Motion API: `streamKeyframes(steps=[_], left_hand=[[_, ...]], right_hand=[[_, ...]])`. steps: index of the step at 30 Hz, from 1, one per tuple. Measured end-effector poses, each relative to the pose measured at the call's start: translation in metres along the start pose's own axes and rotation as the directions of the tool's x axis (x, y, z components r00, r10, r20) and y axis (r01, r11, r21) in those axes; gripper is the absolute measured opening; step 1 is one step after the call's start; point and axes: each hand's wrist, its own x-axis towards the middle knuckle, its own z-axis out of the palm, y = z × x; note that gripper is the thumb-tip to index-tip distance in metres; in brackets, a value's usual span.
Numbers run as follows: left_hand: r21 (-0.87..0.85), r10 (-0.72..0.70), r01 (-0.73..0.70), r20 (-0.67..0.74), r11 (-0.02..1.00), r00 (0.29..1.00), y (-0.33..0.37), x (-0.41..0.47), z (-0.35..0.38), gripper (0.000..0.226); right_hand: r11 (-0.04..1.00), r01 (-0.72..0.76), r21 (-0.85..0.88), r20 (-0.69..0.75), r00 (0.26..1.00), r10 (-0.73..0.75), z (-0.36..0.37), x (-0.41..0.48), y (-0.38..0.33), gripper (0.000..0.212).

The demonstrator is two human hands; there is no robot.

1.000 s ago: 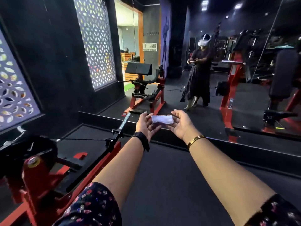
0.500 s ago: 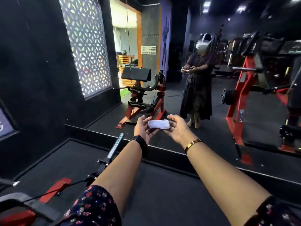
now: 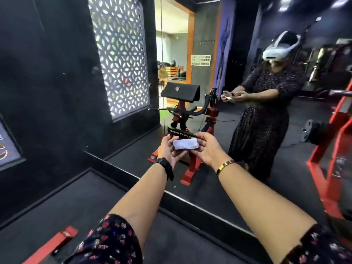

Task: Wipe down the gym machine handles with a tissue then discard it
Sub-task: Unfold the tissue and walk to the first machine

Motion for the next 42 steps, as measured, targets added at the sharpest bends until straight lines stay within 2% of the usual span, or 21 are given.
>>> streamKeyframes(steps=[8,16,22,26,32,36,40,42], left_hand=[[-0.071,0.037,-0.045,-0.110,0.996,0.993,0.026,0.139,-0.005,0.030],[-0.105,0.123,-0.154,-0.259,0.982,0.958,0.086,0.254,-0.058,0.029],[-0.129,0.201,-0.269,-0.390,0.954,0.899,0.145,0.322,-0.109,0.033],[-0.111,0.246,-0.341,-0.497,0.933,0.832,0.172,0.340,-0.151,0.028],[-0.088,0.303,-0.477,-0.668,0.875,0.680,0.218,0.346,-0.232,0.027],[-0.054,0.327,-0.572,-0.775,0.818,0.541,0.249,0.335,-0.279,0.031],[0.009,0.327,-0.680,-0.882,0.733,0.340,0.273,0.310,-0.321,0.033],[0.033,0.305,-0.707,-0.915,0.706,0.263,0.277,0.296,-0.337,0.033]], right_hand=[[0.999,-0.041,-0.034,0.107,0.993,0.045,0.040,0.156,-0.020,0.014],[0.990,-0.099,-0.103,0.239,0.963,0.121,0.134,0.293,-0.005,0.013],[0.973,-0.145,-0.181,0.400,0.893,0.207,0.221,0.367,0.013,0.014],[0.949,-0.206,-0.239,0.473,0.829,0.299,0.279,0.401,0.044,0.013],[0.901,-0.233,-0.366,0.607,0.674,0.421,0.377,0.422,0.094,0.013],[0.855,-0.233,-0.464,0.687,0.515,0.513,0.449,0.427,0.130,0.015],[0.797,-0.217,-0.563,0.733,0.313,0.604,0.519,0.410,0.171,0.013],[0.771,-0.193,-0.607,0.737,0.227,0.637,0.540,0.394,0.187,0.014]])
